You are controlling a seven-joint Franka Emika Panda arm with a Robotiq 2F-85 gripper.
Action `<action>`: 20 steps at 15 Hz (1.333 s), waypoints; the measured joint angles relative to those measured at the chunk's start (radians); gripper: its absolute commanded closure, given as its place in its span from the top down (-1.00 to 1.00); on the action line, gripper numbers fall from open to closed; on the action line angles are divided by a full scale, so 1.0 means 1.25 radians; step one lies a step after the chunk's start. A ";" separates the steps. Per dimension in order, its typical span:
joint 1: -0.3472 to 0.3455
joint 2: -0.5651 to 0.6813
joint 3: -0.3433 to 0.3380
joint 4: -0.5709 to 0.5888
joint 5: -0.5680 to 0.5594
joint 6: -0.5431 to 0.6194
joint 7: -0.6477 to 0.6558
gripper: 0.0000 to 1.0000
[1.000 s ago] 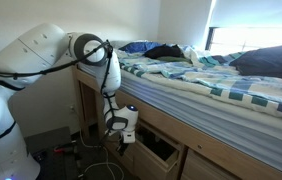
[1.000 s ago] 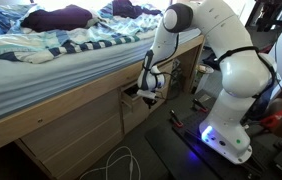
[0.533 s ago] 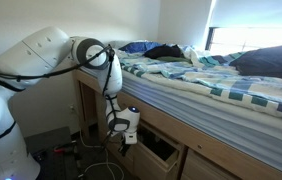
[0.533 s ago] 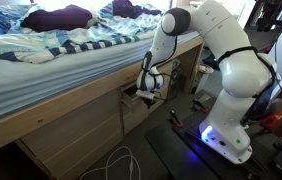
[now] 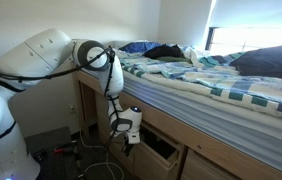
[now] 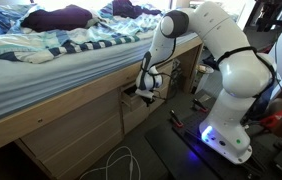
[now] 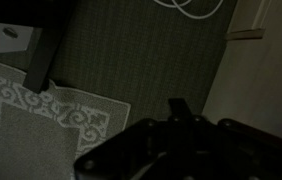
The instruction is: Push the open drawer closed
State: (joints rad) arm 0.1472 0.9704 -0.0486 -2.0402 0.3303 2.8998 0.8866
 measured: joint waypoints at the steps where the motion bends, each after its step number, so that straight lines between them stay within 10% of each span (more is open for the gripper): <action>1: 0.004 0.002 -0.004 0.006 0.000 0.000 0.000 -1.00; 20: 0.011 0.001 -0.014 0.031 -0.002 0.033 -0.016 -0.98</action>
State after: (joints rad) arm 0.1613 0.9721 -0.0660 -2.0010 0.3284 2.9414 0.8668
